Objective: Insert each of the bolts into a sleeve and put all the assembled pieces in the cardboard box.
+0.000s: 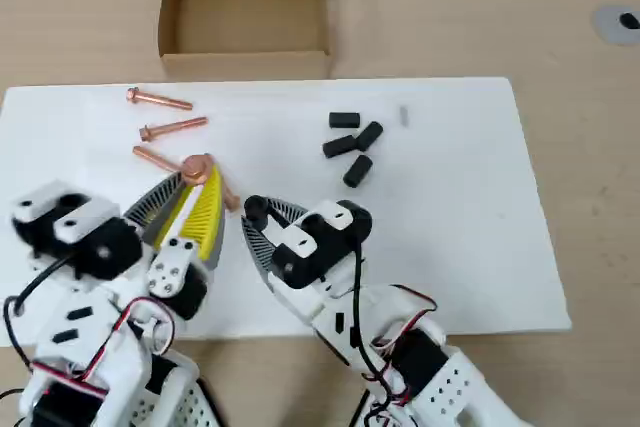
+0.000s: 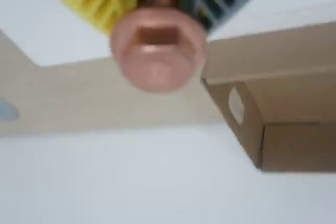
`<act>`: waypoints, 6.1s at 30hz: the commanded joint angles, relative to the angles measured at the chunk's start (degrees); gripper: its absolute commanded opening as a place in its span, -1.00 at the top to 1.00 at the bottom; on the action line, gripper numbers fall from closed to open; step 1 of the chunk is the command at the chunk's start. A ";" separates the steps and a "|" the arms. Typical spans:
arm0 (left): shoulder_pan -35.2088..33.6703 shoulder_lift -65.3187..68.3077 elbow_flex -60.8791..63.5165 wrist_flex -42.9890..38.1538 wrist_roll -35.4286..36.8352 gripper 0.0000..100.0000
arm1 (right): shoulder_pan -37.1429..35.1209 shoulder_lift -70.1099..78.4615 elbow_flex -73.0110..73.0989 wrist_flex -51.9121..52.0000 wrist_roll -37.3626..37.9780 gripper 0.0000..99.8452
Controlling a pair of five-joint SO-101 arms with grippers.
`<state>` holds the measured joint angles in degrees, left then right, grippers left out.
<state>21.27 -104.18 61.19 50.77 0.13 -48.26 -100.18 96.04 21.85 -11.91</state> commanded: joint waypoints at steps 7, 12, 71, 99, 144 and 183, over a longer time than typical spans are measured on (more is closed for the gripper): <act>0.88 -0.31 2.02 -7.03 0.35 0.99 | -3.47 -1.10 0.92 -0.26 -0.18 0.98; 0.88 -0.31 2.11 -8.00 0.35 0.99 | -3.47 -1.10 1.10 -0.18 -0.09 0.98; 4.92 -0.31 8.00 0.26 -4.92 0.99 | -3.21 -1.10 1.10 -0.26 -0.18 0.98; 5.10 -0.31 7.47 12.22 -4.84 0.76 | -3.12 -1.10 0.75 -0.26 -0.26 0.98; 4.04 18.77 -21.27 22.68 -0.88 0.69 | 11.03 4.88 -8.22 -2.99 0.88 0.98; -16.26 38.99 -12.40 9.58 -0.97 0.69 | 28.18 145.01 -145.54 -2.37 -2.90 0.98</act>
<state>5.80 -65.23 49.23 61.49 -0.92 -21.54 41.27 -38.37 20.88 -14.37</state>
